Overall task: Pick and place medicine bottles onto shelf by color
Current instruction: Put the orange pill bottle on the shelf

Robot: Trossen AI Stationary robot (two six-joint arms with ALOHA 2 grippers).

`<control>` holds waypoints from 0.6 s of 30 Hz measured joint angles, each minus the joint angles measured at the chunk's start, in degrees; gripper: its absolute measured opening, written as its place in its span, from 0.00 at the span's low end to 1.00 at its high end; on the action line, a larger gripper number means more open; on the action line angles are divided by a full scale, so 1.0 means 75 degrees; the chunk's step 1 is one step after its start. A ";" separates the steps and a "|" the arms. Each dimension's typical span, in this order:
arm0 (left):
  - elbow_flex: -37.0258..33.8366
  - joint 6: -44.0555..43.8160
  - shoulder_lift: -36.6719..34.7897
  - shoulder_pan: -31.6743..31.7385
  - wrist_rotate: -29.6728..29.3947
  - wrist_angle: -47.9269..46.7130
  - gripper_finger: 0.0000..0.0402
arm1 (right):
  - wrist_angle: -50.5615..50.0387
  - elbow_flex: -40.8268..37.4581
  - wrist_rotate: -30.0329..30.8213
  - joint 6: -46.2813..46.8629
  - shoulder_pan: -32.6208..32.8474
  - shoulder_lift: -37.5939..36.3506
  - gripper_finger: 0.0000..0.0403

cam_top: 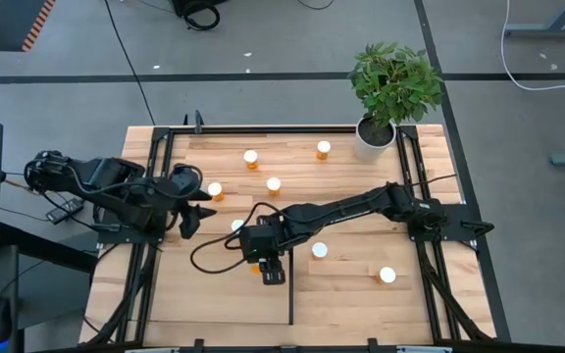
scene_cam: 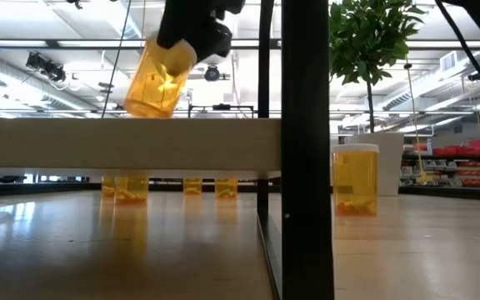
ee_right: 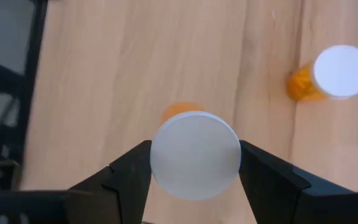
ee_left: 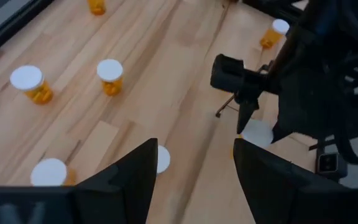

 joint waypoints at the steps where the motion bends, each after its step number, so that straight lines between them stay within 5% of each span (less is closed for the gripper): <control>1: 0.0000 -0.0110 0.0000 0.0000 0.0001 0.0027 0.54 | 0.0033 0.0000 0.0046 -0.0202 0.0000 0.0000 0.57; 18: 0.0006 -0.2954 0.0436 -0.0055 -0.0003 0.0852 0.49 | 0.0324 -0.0895 -0.0557 -0.2308 0.0165 -0.0082 0.57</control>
